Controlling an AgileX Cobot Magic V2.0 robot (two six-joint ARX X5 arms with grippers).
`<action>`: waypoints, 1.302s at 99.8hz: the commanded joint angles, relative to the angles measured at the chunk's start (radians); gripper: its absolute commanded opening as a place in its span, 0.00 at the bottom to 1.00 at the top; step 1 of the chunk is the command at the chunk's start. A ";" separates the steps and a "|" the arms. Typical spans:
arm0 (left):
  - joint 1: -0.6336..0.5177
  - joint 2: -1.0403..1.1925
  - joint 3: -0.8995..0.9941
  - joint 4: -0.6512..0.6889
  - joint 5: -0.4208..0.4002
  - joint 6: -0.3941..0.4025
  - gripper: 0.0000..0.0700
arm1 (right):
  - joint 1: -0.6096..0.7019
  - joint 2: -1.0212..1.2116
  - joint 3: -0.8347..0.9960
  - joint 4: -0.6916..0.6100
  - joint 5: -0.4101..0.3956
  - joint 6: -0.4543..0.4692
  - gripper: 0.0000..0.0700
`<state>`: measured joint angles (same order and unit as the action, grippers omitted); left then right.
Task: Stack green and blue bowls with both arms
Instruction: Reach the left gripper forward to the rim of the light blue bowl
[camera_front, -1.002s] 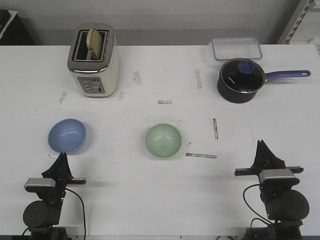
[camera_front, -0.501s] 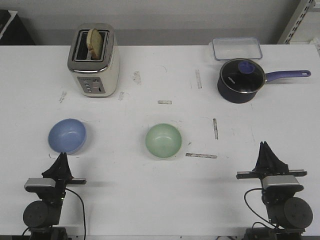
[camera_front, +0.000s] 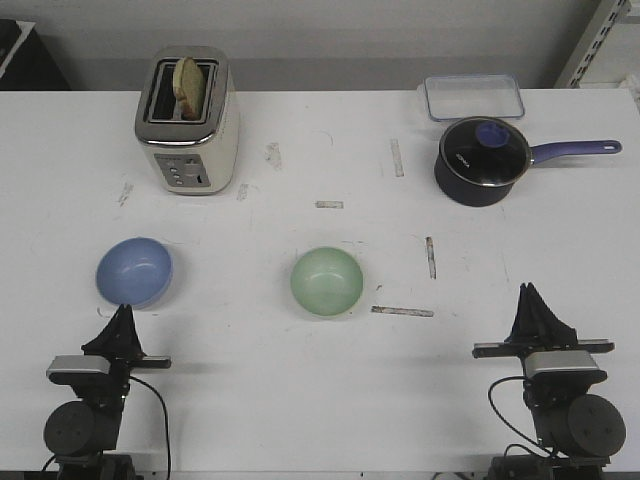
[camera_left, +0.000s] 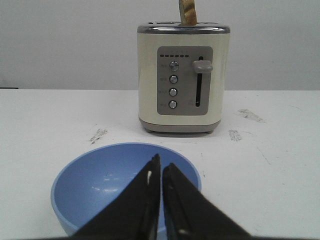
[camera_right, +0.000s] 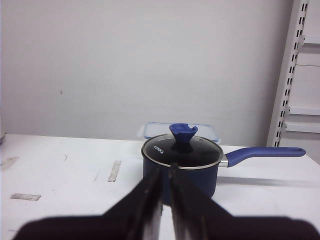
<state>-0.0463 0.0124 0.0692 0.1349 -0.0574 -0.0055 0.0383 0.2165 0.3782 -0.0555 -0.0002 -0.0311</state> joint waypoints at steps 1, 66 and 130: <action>0.001 0.009 0.051 -0.005 -0.018 0.018 0.00 | 0.002 -0.002 0.003 0.010 0.001 -0.011 0.02; 0.000 0.262 0.321 -0.009 -0.033 0.084 0.00 | 0.002 -0.002 0.003 0.010 0.000 -0.011 0.02; 0.001 0.772 0.743 -0.440 -0.033 -0.066 0.00 | 0.002 -0.002 0.003 0.010 0.000 -0.011 0.02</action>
<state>-0.0463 0.7490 0.7620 -0.2775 -0.0853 -0.0452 0.0383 0.2165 0.3782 -0.0555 -0.0002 -0.0311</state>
